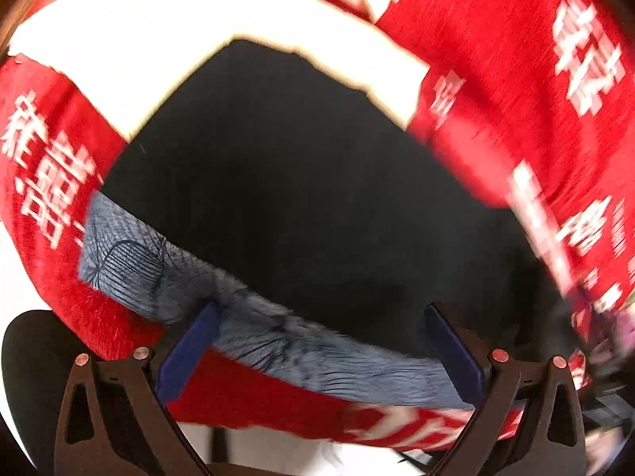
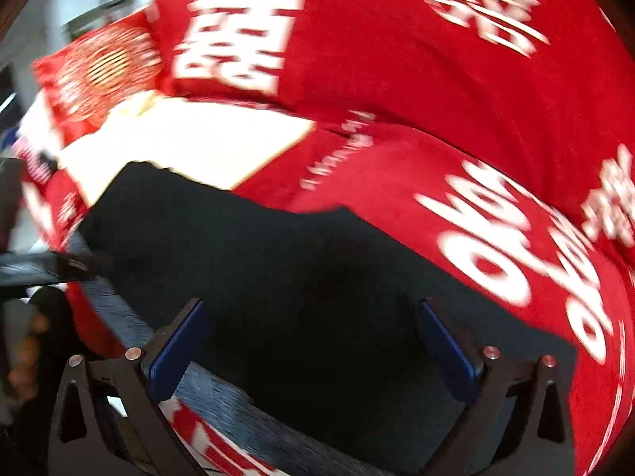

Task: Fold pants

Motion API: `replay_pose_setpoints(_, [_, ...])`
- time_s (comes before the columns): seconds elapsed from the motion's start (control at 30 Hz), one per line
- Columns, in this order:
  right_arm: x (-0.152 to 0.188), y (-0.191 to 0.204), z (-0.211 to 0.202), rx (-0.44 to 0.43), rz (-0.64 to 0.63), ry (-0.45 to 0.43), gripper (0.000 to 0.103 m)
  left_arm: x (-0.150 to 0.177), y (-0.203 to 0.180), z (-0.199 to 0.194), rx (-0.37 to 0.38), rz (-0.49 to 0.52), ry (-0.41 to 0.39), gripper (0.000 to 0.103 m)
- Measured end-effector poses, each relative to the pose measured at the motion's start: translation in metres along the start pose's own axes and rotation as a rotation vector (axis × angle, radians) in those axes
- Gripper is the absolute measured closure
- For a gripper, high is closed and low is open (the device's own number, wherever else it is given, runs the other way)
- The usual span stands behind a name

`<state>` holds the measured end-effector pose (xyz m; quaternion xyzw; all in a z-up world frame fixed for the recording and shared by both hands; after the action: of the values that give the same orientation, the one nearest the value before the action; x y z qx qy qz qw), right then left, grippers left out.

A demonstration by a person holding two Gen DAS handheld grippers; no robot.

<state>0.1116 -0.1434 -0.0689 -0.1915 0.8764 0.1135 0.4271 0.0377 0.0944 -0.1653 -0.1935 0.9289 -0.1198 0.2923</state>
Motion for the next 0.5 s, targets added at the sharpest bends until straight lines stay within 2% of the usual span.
replay_pose_setpoints(0.07, [-0.011,0.018,0.012,-0.053,-0.051,0.008,0.000,0.002,-0.009,-0.007,-0.021,0.050,-0.031,0.000])
replay_pose_setpoints(0.13, [-0.023,0.030,0.024,-0.096,-0.077,0.015,0.000,0.005,-0.014,-0.009,-0.012,0.061,-0.024,0.000])
replay_pose_setpoints(0.23, [-0.041,0.053,0.043,-0.176,-0.108,0.028,0.000,-0.002,-0.004,-0.019,0.016,-0.017,-0.059,0.000])
replay_pose_setpoints(0.37, [-0.065,0.092,0.082,-0.304,-0.200,0.057,0.000,-0.014,0.016,-0.027,0.011,-0.104,-0.097,0.000])
replay_pose_setpoints(0.5, [-0.075,0.136,0.128,-0.446,-0.261,0.134,0.000,-0.012,0.028,-0.025,0.046,-0.138,-0.081,0.000])
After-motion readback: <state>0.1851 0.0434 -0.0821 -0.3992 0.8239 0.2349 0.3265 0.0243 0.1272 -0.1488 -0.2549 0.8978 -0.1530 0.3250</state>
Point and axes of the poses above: each gripper's, at about its wrist camera, not at the fingertips, and z roughly the way its jaws point, y to its left, x to its underside, the point moved 7 cm from there along z, roughly the way its jaws point, and after that the axes turned 14 degrees about -y, right-handed, at the moved point
